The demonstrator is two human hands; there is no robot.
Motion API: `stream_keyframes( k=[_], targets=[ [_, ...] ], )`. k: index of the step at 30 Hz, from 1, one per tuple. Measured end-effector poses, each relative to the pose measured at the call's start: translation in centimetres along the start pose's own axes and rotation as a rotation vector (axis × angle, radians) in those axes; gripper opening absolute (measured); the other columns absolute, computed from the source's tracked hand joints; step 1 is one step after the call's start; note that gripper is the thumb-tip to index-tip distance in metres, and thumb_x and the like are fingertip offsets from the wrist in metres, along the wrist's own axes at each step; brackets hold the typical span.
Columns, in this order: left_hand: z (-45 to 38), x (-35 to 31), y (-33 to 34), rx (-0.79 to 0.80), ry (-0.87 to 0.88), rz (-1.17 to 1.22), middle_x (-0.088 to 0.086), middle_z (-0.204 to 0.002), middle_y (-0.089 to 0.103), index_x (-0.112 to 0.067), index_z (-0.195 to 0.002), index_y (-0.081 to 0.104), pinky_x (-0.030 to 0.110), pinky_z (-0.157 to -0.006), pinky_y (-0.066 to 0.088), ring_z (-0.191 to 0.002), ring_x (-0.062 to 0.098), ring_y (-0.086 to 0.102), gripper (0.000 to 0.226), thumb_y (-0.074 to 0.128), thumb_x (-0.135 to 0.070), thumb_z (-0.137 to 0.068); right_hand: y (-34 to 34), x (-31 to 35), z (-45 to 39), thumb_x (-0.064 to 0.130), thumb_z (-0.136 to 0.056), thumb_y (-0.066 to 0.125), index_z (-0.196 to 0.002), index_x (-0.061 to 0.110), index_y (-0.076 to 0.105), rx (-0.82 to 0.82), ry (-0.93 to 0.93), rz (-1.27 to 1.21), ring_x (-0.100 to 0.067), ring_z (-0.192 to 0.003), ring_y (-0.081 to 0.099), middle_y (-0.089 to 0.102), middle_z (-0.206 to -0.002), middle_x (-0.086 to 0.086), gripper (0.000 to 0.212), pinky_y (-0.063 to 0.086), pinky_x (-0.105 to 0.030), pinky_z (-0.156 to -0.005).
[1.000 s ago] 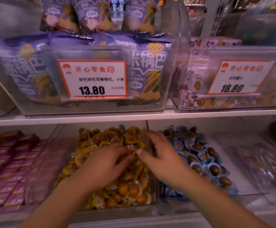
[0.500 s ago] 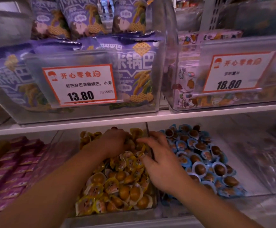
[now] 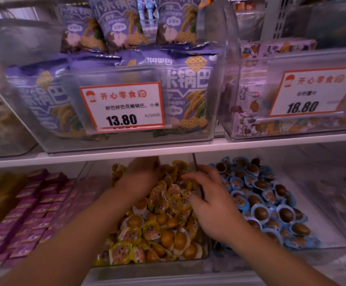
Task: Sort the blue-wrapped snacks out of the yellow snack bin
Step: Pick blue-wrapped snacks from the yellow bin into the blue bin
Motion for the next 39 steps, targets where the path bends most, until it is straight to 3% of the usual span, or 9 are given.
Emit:
stream_keyframes(
  k=[2,5,12,15,22,27,30,36,39],
  targets=[
    [0.6,-2.6,1.6,0.092,0.174,0.071,0.001,-0.095,0.058,-0.023,-0.098,0.059,0.034,-0.075,0.045,-0.094,0.026,0.06,0.015,0.057,-0.037,-0.093,0.0,0.1,0.0,0.037,-0.079,0.045,-0.115,0.045,0.056,-0.003,-0.003,-0.013,0.013,-0.112,0.031,0.029,-0.131,0.023,0.038,0.018,0.009,-0.091],
    [1.1,-4.5,4.5,0.317,0.245,-0.159,0.007,-0.121,0.06,-0.025,-0.127,0.054,0.039,-0.081,0.051,-0.105,0.028,0.062,0.035,0.048,-0.04,-0.096,0.0,0.3,0.1,0.033,-0.078,0.045,-0.115,0.045,0.056,0.003,-0.011,-0.026,0.017,-0.108,0.036,0.031,-0.131,0.019,0.04,0.023,0.007,-0.091],
    [0.7,-2.2,2.8,0.537,0.256,-0.154,0.005,-0.131,0.06,-0.024,-0.137,0.047,0.039,-0.097,0.049,-0.116,0.024,0.058,0.046,0.058,-0.037,-0.094,-0.1,0.0,0.1,0.032,-0.086,0.049,-0.122,0.04,0.056,0.016,-0.015,0.028,0.009,-0.113,0.032,0.029,-0.134,0.019,0.038,0.021,0.007,-0.091],
    [2.0,-1.1,2.1,0.436,0.301,-0.114,-0.002,-0.122,0.064,-0.028,-0.128,0.053,0.036,-0.092,0.049,-0.111,0.019,0.06,0.034,0.057,-0.035,-0.095,-0.3,0.0,0.1,0.032,-0.086,0.049,-0.122,0.04,0.056,0.015,-0.008,0.017,0.01,-0.111,0.03,0.029,-0.134,0.019,0.037,0.019,0.008,-0.09],
    [6.0,2.6,-2.9,-0.062,-0.042,0.681,-0.011,-0.079,0.072,-0.021,-0.1,0.068,0.015,-0.061,0.048,-0.069,-0.001,0.064,0.008,0.061,-0.021,-0.097,-0.6,0.4,0.1,0.029,-0.089,0.054,-0.128,0.037,0.054,0.054,0.021,0.096,-0.008,-0.129,0.036,0.028,-0.142,0.012,0.039,0.027,-0.015,-0.104],
    [9.9,3.2,-3.6,-0.038,-0.459,1.433,0.008,-0.066,0.058,-0.002,-0.087,0.059,0.023,-0.043,0.03,-0.046,0.013,0.044,0.019,0.053,-0.016,-0.098,-1.4,3.6,0.3,0.032,-0.082,0.055,-0.13,0.024,0.059,-0.084,-0.081,0.486,-0.029,-0.126,0.044,0.048,-0.135,-0.008,0.049,0.041,-0.044,-0.106],
    [11.1,3.8,-4.2,-0.09,-0.557,1.622,0.016,-0.082,0.053,-0.004,-0.091,0.056,0.019,-0.035,0.026,-0.048,0.012,0.042,0.011,0.05,-0.011,-0.097,-1.2,7.0,0.3,0.03,-0.082,0.05,-0.116,0.023,0.065,-0.201,-0.255,0.403,-0.019,-0.108,0.054,0.059,-0.116,-0.001,0.038,0.048,-0.035,-0.092],
    [12.3,3.8,-4.3,0.114,-0.61,1.822,0.011,-0.079,0.056,-0.01,-0.102,0.06,0.018,-0.033,0.024,-0.05,0.017,0.045,0.022,0.055,-0.025,-0.087,6.5,6.7,-0.2,0.013,-0.091,0.044,-0.121,0.034,0.065,0.566,-0.084,0.284,-0.011,-0.112,0.058,0.062,-0.125,0.006,0.042,0.047,-0.026,-0.098],
    [12.4,4.4,-4.1,0.055,-0.603,1.748,0.008,-0.074,0.056,-0.011,-0.107,0.061,0.019,-0.033,0.024,-0.051,0.015,0.043,0.019,0.057,-0.021,-0.091,8.7,5.3,-1.3,0.012,-0.09,0.047,-0.13,0.033,0.057,0.628,-0.019,0.404,-0.021,-0.127,0.047,0.049,-0.139,-0.001,0.047,0.04,-0.032,-0.107]
  ],
)
Point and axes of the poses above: each hand's wrist, its own z-axis away from the middle knuckle, its own y-axis out of the palm, x = y × z, the point moved 4 cm from there along -z, towards the middle knuckle
